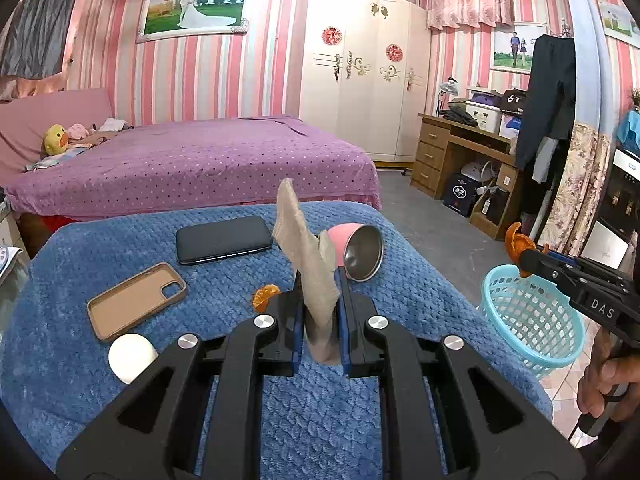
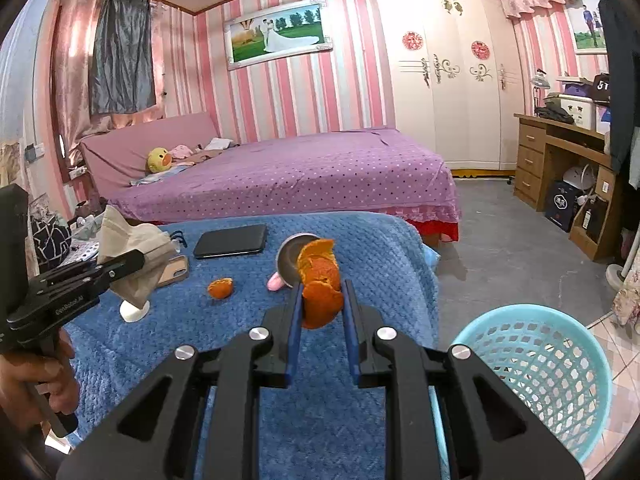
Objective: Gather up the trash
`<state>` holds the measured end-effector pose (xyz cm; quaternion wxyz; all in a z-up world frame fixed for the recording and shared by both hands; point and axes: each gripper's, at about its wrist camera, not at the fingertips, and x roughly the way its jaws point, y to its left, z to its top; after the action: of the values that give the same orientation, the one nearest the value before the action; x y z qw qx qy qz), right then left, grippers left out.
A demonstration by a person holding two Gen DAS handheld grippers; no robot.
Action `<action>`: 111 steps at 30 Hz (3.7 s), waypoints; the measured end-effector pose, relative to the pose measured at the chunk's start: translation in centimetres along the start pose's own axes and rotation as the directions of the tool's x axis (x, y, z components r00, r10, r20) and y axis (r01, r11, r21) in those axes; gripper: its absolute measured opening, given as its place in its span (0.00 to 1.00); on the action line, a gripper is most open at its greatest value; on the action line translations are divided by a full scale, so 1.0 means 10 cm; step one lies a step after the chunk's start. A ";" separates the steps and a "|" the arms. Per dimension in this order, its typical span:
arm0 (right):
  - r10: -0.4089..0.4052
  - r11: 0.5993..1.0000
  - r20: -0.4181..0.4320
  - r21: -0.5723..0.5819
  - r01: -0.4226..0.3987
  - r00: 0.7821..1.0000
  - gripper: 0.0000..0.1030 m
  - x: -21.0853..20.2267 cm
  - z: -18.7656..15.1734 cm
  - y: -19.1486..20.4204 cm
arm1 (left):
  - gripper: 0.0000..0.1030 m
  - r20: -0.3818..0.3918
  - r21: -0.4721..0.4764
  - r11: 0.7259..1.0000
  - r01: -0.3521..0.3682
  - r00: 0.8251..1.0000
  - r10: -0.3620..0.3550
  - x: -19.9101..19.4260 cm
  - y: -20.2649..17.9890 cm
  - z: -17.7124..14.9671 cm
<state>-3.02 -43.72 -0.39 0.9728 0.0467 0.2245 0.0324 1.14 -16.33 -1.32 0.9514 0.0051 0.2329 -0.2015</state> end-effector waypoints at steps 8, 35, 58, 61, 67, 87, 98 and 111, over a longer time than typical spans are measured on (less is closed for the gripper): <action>-0.022 1.000 0.006 0.014 0.022 1.000 0.19 -0.06 -0.02 -0.14 | 0.12 0.000 0.010 1.000 0.018 1.000 -0.018 0.04 -0.12 0.01; -0.127 0.985 0.006 0.118 0.125 0.992 0.19 -0.28 -0.14 -0.84 | 0.12 -0.004 0.034 0.978 0.207 0.978 -0.207 0.24 -1.04 -0.03; -0.336 0.893 -0.067 0.294 0.340 0.940 0.73 -0.32 -0.28 -1.51 | 0.12 -0.033 0.041 0.965 0.260 0.966 -0.258 0.58 -1.59 -0.05; -0.344 0.879 -0.049 0.334 0.340 0.938 0.73 -0.38 -0.29 -1.58 | 0.12 -0.035 0.045 0.964 0.262 0.965 -0.261 0.58 -1.62 -0.06; -0.367 0.875 -0.021 0.332 0.353 0.930 0.73 -0.43 -0.29 -1.56 | 0.12 -0.046 0.044 0.960 0.276 0.961 -0.274 0.63 -1.69 -0.08; -0.473 0.815 0.014 0.386 0.432 0.881 0.73 -0.63 -0.30 -1.73 | 0.87 -0.083 0.187 0.902 0.389 0.921 -0.380 0.90 -2.44 -0.34; -0.399 0.876 0.024 0.307 0.373 0.917 0.73 -0.41 -0.18 -1.33 | 0.88 -0.024 0.117 0.976 0.184 0.983 -0.182 0.68 -1.52 -0.12; -0.179 0.977 0.013 0.123 0.176 0.984 0.76 0.11 -0.05 -0.06 | 0.91 0.007 0.053 0.994 -0.096 0.995 0.096 0.33 -0.13 -0.04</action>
<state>-2.25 -44.19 -1.38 0.9698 0.0857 0.2175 -0.0689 3.10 -18.72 -3.05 0.9600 0.0410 0.2250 -0.1617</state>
